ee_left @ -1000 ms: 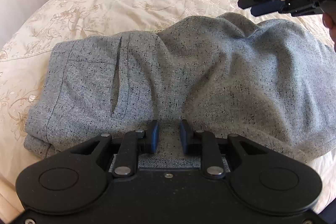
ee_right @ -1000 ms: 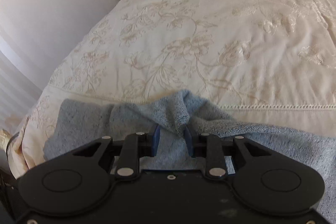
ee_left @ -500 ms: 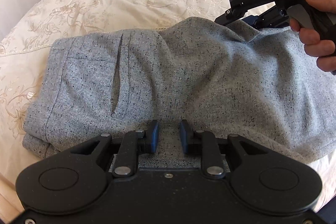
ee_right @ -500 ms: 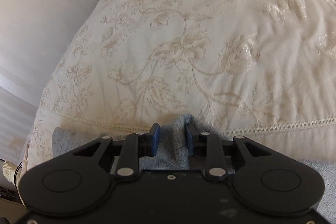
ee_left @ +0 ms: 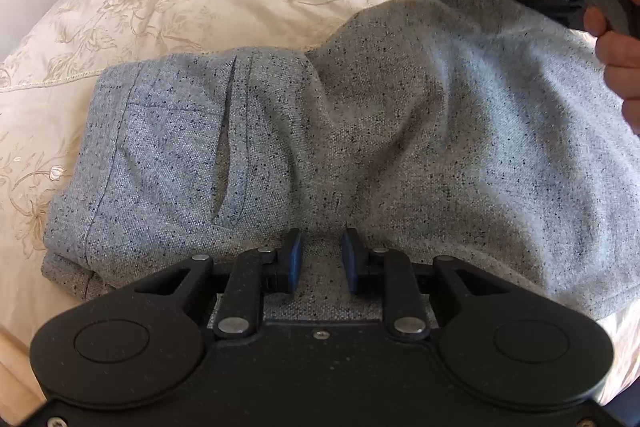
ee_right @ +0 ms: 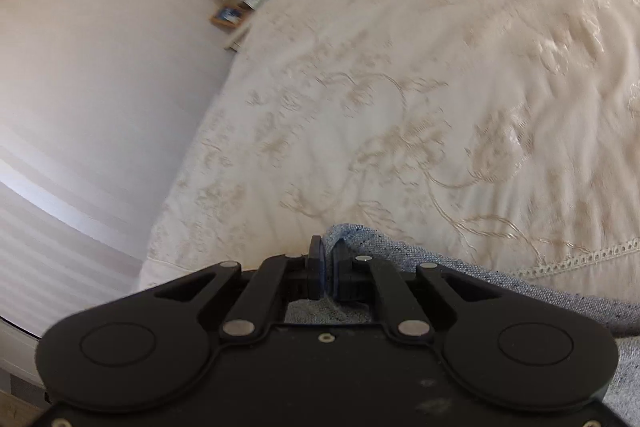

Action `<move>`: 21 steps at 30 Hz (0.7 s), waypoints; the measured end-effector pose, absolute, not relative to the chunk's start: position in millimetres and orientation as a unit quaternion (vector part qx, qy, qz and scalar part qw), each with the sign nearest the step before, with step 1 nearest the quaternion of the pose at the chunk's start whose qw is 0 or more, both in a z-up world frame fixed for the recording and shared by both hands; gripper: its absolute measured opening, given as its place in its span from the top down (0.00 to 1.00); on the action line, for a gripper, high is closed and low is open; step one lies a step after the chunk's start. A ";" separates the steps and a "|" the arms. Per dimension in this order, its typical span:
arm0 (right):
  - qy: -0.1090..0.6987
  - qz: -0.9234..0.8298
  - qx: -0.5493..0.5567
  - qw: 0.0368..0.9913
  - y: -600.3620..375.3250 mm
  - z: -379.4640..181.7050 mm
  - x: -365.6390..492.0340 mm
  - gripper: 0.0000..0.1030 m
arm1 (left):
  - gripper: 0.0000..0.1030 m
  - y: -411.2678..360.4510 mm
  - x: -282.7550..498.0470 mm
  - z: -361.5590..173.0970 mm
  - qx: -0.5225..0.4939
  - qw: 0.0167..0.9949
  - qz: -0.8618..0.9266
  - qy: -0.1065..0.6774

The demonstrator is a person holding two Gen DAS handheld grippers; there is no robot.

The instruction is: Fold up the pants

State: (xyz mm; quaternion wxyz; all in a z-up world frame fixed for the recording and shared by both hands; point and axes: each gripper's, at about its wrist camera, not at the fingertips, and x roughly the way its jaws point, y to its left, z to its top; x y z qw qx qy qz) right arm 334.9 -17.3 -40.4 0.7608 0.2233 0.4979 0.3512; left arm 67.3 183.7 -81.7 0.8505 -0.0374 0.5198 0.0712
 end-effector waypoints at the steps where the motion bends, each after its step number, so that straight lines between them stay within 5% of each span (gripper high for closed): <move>1: 0.491 0.349 0.219 0.768 -17.5 -40.6 332.6 0.94 | 0.69 182.9 66.7 -81.9 -0.034 0.851 0.071 0.520; 21: 0.486 0.256 0.131 0.825 7.7 -88.8 336.6 0.95 | 0.69 176.9 47.1 -69.0 -0.028 0.857 0.070 0.509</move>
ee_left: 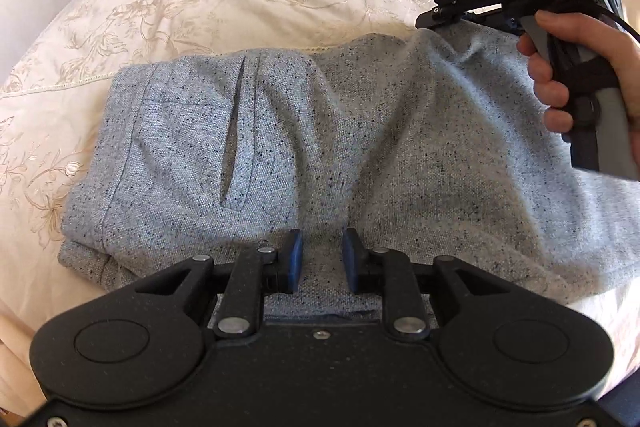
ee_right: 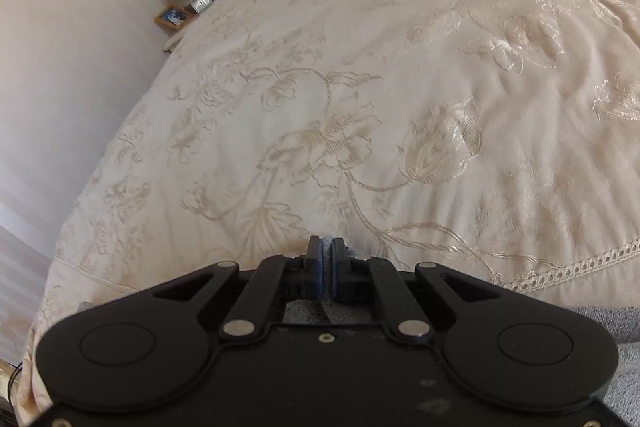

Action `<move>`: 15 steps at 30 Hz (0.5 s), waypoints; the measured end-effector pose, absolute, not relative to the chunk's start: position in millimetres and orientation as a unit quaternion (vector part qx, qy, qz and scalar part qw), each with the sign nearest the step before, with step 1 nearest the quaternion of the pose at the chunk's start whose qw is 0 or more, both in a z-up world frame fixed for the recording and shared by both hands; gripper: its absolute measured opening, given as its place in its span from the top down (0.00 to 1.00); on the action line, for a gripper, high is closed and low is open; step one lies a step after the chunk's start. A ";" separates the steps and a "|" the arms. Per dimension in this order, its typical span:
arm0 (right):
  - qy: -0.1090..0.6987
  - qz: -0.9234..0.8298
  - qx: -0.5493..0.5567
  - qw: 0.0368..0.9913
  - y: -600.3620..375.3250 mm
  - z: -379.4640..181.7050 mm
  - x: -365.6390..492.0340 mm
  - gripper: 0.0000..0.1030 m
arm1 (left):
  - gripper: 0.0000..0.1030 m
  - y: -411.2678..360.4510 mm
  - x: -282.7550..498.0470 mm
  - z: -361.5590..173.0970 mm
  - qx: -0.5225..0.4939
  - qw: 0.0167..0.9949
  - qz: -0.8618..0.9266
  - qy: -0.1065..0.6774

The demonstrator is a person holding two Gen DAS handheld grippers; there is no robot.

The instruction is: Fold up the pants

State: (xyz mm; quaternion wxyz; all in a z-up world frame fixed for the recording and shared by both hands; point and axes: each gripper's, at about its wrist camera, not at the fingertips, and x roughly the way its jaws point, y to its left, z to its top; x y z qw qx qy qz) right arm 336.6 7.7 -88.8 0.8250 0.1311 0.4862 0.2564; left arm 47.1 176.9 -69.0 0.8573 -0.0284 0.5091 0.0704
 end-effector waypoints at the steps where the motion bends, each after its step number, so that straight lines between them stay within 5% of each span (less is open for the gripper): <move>1: 0.480 0.256 0.128 0.829 7.2 -89.9 336.0 0.94 | 0.69 179.7 45.2 -63.7 -0.031 0.857 0.066 0.510; 5: 0.462 0.262 0.172 0.830 -16.5 -71.9 337.0 0.82 | 0.69 191.6 40.1 -29.5 -0.027 0.879 0.084 0.468; 9: 0.417 0.262 0.198 0.847 -53.9 -39.6 324.0 0.80 | 0.68 203.0 59.2 -15.2 0.004 0.894 0.132 0.428; 15: 0.431 0.312 0.137 0.836 -57.4 -31.4 268.0 0.80 | 0.62 248.1 88.6 -66.6 -0.029 0.845 0.146 0.514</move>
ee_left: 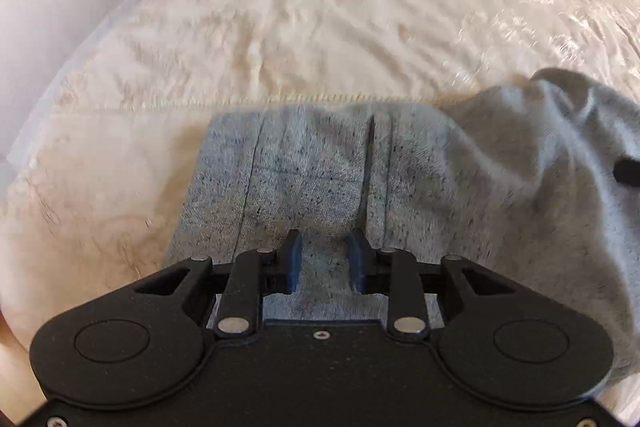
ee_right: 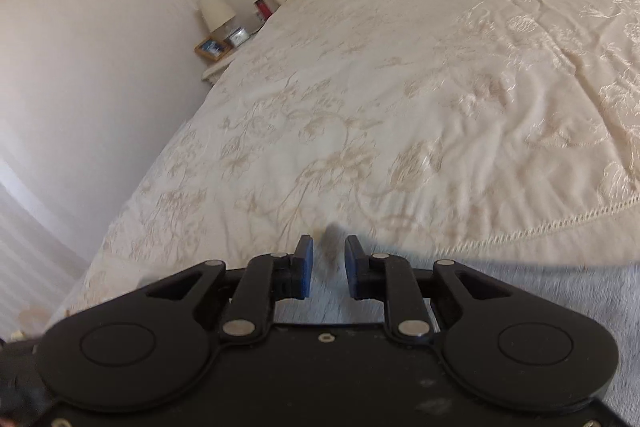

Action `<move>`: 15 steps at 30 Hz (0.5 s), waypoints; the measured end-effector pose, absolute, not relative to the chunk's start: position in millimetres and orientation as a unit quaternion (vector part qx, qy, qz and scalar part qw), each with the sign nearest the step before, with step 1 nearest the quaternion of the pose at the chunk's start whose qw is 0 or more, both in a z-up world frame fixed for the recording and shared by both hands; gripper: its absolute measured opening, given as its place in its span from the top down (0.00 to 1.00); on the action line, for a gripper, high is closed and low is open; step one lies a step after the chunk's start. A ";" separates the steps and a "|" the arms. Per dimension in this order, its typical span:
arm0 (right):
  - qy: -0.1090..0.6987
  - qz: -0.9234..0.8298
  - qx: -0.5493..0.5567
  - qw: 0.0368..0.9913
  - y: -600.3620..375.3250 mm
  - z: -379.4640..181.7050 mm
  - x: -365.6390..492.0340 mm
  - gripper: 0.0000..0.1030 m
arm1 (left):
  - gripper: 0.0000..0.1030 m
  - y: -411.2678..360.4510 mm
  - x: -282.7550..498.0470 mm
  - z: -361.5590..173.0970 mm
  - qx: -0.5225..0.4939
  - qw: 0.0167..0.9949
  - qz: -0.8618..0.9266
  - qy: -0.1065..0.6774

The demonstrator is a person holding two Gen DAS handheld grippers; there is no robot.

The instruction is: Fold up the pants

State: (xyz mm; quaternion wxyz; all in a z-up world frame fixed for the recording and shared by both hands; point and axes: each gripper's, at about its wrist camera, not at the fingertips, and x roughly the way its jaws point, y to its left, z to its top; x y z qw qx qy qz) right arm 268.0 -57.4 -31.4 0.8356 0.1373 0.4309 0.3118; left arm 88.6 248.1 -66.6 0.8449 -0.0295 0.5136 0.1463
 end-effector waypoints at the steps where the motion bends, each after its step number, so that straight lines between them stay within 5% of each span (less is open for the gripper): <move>1: 0.439 0.322 0.119 0.830 -52.0 -37.1 253.7 0.80 | 0.62 255.5 81.3 -69.2 -0.046 0.850 0.135 0.508; 7: 0.447 0.373 -0.034 0.812 -31.6 -76.5 154.3 0.80 | 0.80 271.4 55.8 -54.1 -0.056 0.843 0.179 0.504; 11: 0.402 0.390 -0.112 0.821 -24.0 -70.6 111.5 0.80 | 0.80 257.6 63.3 -23.2 -0.039 0.873 0.162 0.458; 15: 0.401 0.399 -0.064 0.822 -31.3 -56.5 120.0 0.80 | 0.68 232.2 97.2 -9.5 -0.045 0.899 0.116 0.420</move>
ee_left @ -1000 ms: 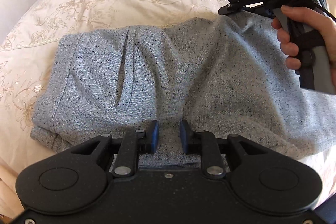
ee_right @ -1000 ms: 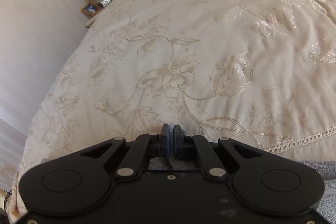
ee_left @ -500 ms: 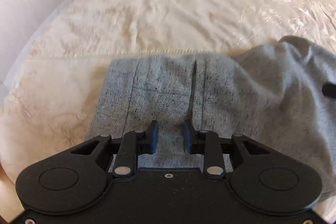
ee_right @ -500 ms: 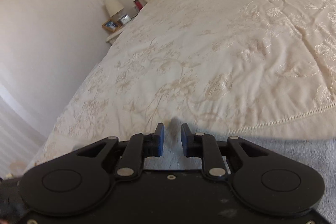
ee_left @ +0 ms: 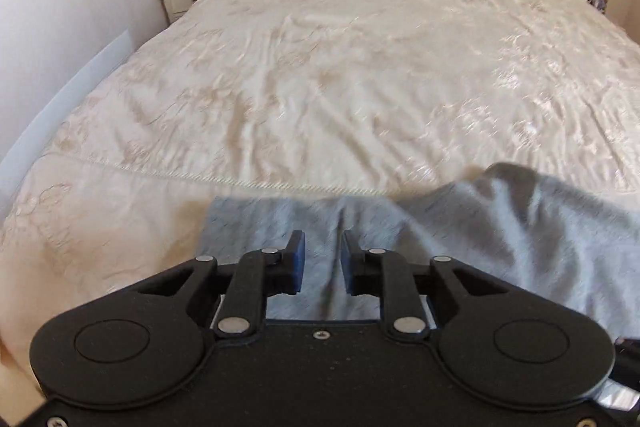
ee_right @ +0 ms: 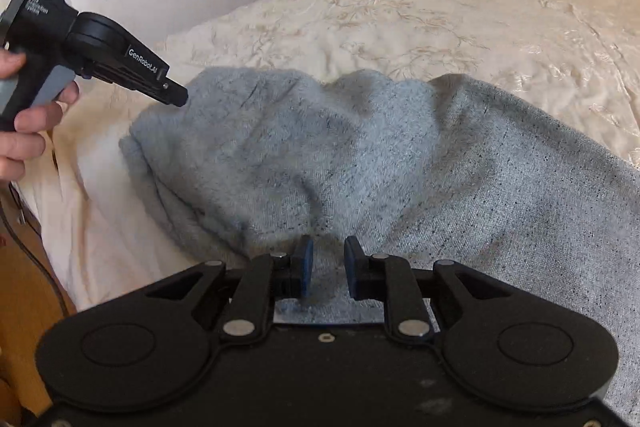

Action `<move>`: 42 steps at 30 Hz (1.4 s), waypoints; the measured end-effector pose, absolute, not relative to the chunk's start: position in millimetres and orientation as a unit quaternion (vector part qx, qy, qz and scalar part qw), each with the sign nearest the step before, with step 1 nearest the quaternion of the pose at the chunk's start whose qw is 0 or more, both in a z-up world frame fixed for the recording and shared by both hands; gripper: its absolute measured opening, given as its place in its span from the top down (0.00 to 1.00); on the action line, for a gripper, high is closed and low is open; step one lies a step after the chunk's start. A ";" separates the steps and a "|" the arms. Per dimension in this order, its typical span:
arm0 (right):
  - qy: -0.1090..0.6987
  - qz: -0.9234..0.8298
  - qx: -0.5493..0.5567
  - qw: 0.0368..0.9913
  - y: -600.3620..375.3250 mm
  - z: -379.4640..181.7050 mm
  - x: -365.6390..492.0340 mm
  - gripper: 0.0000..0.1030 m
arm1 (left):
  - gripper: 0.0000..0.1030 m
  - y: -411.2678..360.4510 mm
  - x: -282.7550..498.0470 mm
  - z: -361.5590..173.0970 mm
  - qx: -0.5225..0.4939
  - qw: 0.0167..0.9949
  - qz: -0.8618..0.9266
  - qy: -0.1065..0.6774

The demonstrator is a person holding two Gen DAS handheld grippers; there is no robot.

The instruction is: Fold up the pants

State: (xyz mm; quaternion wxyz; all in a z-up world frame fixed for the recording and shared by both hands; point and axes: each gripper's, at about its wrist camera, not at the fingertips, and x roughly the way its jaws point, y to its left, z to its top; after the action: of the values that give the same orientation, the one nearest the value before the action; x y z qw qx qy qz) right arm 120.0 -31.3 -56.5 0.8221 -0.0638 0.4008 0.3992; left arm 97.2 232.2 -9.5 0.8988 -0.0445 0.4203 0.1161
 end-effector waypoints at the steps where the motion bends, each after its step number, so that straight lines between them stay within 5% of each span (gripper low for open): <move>1: 0.402 0.399 -0.048 0.823 -32.8 -53.7 124.1 0.80 | 0.66 225.2 107.4 -11.3 -0.045 0.902 0.104 0.417; 9: 0.422 0.390 -0.047 0.817 -26.5 -70.2 110.2 0.80 | 0.66 242.1 127.2 -77.4 -0.068 0.859 0.118 0.494; 11: 0.414 0.393 -0.054 0.819 -27.7 -72.6 99.7 0.80 | 0.72 267.0 111.9 -76.1 -0.133 0.858 0.105 0.485; 13: 0.413 0.396 -0.048 0.819 -29.5 -72.4 97.3 0.80 | 0.89 285.3 101.1 -76.4 -0.180 0.843 0.114 0.493; 20: 0.389 0.392 0.017 0.834 -38.1 -60.6 109.0 0.80 | 0.89 283.2 69.4 -69.6 -0.115 0.850 0.124 0.499; 27: 0.409 0.409 -0.043 0.814 -9.3 -73.8 91.9 0.80 | 0.89 261.3 46.7 -60.1 -0.056 0.844 0.141 0.515; 35: 0.375 0.389 -0.011 0.841 -38.8 -50.2 124.8 0.81 | 0.84 197.3 86.6 -8.3 -0.034 0.898 0.074 0.432; 42: 0.374 0.275 0.030 0.885 -84.7 -50.6 199.8 0.80 | 0.80 183.7 107.4 -68.3 -0.003 0.863 0.086 0.497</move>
State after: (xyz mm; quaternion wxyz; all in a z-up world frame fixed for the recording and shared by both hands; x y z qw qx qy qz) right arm 199.8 -84.7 -50.6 0.8853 0.0300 0.3736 0.2752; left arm 107.4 183.7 -68.3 0.8634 -0.0027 0.4971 0.0863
